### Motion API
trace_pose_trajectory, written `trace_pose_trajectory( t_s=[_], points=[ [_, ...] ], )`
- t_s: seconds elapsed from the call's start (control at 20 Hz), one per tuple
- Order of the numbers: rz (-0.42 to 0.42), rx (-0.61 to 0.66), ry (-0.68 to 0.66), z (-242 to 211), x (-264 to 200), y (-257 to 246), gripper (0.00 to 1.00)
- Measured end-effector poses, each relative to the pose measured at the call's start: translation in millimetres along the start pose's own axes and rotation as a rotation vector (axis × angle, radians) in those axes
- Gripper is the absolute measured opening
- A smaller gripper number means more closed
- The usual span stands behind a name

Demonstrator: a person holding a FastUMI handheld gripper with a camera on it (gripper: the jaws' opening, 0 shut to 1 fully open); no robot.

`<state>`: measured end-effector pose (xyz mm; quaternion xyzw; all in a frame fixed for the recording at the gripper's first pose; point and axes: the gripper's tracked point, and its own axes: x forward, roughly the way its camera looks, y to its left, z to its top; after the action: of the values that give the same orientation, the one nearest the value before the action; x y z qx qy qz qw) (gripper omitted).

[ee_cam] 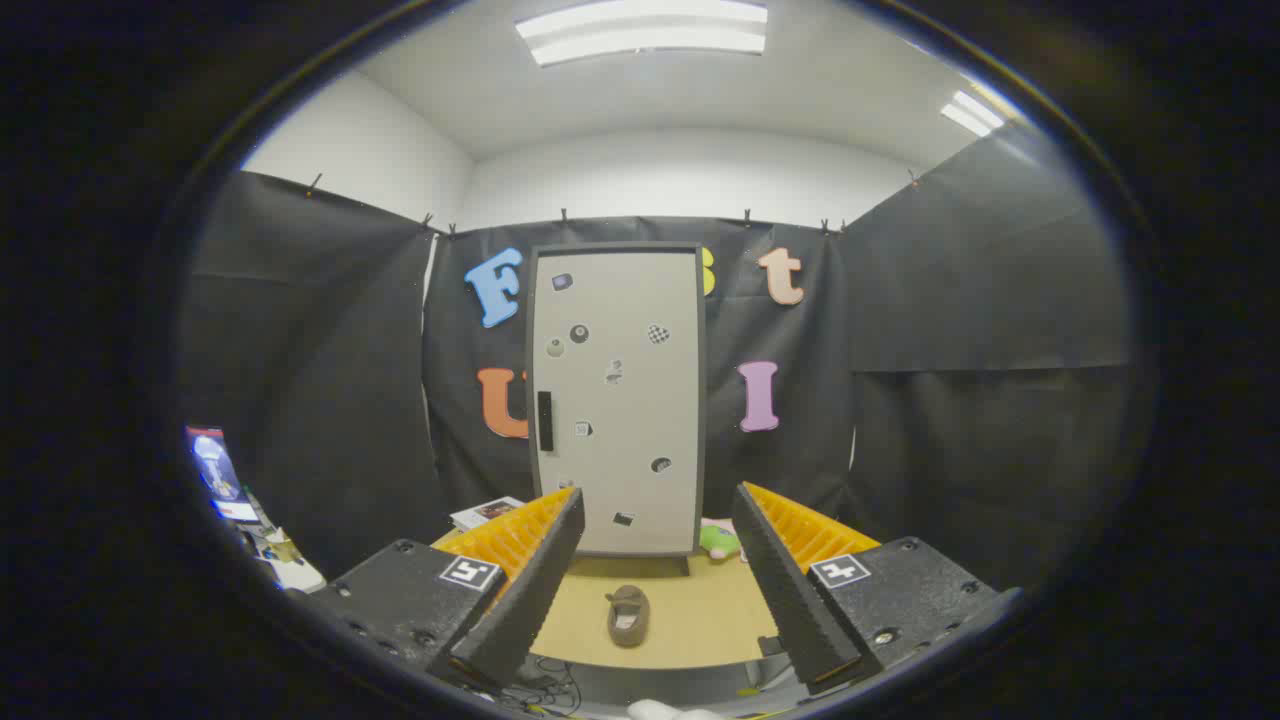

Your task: Open the shoe cabinet door, grab the shoes and put them into the shoe cabinet, then close the shoe cabinet door.

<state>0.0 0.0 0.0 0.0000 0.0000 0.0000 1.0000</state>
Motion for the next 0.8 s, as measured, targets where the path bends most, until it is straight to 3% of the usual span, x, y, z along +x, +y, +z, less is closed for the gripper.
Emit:
trace_pose_trajectory(
  t_s=[0.8],
  points=[
    [-0.018,0.01,0.031,-13,19,23,0.98]
  ],
)
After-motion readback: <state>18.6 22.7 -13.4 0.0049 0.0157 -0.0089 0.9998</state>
